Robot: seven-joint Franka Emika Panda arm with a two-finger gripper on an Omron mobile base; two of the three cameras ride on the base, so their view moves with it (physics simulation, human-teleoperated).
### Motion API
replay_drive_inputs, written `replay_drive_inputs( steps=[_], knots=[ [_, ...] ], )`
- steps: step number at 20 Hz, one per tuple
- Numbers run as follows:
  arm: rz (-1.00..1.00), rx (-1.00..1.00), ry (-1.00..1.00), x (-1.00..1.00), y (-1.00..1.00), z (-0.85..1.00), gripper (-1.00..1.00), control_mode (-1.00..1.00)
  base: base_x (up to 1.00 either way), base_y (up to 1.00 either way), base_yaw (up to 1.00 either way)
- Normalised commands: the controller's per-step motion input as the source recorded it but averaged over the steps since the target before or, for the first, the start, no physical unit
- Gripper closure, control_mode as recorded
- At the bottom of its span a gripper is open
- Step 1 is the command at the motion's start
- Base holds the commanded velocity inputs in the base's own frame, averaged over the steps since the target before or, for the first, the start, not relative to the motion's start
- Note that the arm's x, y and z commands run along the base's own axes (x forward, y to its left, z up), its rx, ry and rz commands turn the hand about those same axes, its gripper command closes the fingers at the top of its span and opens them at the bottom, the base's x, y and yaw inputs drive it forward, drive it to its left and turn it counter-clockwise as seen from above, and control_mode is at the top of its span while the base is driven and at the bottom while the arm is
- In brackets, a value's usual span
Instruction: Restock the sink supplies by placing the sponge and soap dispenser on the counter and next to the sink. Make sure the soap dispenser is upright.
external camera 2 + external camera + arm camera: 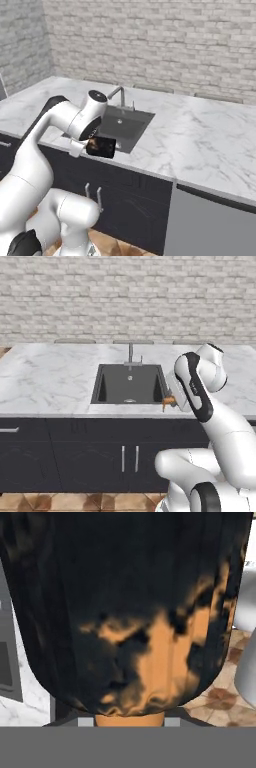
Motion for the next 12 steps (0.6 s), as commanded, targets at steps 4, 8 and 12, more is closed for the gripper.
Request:
replay_drive_inputs(
  steps=[4, 8, 12],
  knots=[
    [0.0, 0.0, 0.0, 0.0, 0.0, 0.0, 1.0, 1.0, 0.56, 0.01, -0.14],
    [0.0, 0.0, 0.0, 0.0, 0.0, 0.0, 1.0, 1.0, 0.59, 0.0, -0.1],
    [0.0, 0.0, 0.0, 0.0, 0.0, 0.0, 1.0, 1.0, 0.41, 0.0, -0.07]
  ],
)
